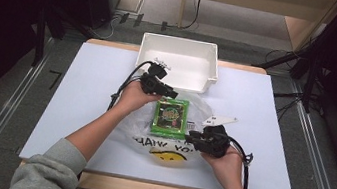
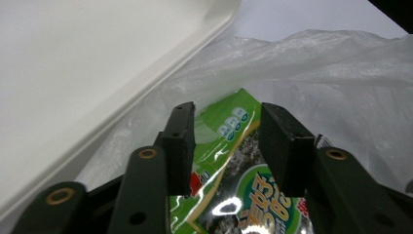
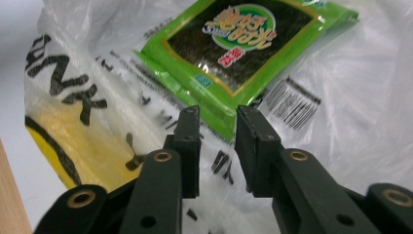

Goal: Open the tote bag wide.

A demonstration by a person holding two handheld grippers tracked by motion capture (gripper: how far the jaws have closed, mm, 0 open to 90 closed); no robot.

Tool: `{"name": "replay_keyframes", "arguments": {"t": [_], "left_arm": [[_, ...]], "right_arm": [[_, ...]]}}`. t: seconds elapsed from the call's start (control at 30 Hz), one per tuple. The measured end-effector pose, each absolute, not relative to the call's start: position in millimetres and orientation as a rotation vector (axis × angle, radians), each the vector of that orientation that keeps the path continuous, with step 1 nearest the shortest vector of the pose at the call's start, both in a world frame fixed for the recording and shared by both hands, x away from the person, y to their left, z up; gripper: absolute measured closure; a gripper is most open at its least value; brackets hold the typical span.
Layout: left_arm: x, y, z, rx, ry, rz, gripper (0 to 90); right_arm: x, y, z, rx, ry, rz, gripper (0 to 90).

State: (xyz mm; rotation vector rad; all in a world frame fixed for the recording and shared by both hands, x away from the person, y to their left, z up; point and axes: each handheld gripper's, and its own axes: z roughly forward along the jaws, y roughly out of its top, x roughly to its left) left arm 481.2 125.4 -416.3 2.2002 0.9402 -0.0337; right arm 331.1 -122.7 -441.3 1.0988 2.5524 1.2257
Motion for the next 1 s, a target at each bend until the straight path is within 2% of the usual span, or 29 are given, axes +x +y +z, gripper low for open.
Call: {"name": "replay_keyframes", "arguments": {"t": [0.1,0.2,0.47,1.0], "left_arm": [[476.9,127.5,-413.4,2.216,0.922,-0.035,49.0],[471.3,131.7,-410.7,2.179,0.921,-0.049,45.6],[455.8,140.6,-401.6,2.152,0.9,-0.05,42.3],[423.4,163.2,-400.6,2.118,0.885,-0.041,37.9]], "right_arm": [[335.0,-121.1,-437.8,1.108,2.548,1.225,69.6],[341.2,-118.8,-435.6,1.121,2.544,1.229,64.6],[353.4,-113.0,-432.2,1.137,2.531,1.245,58.1],[368.4,-106.2,-432.4,1.17,2.512,1.242,51.4]]}}
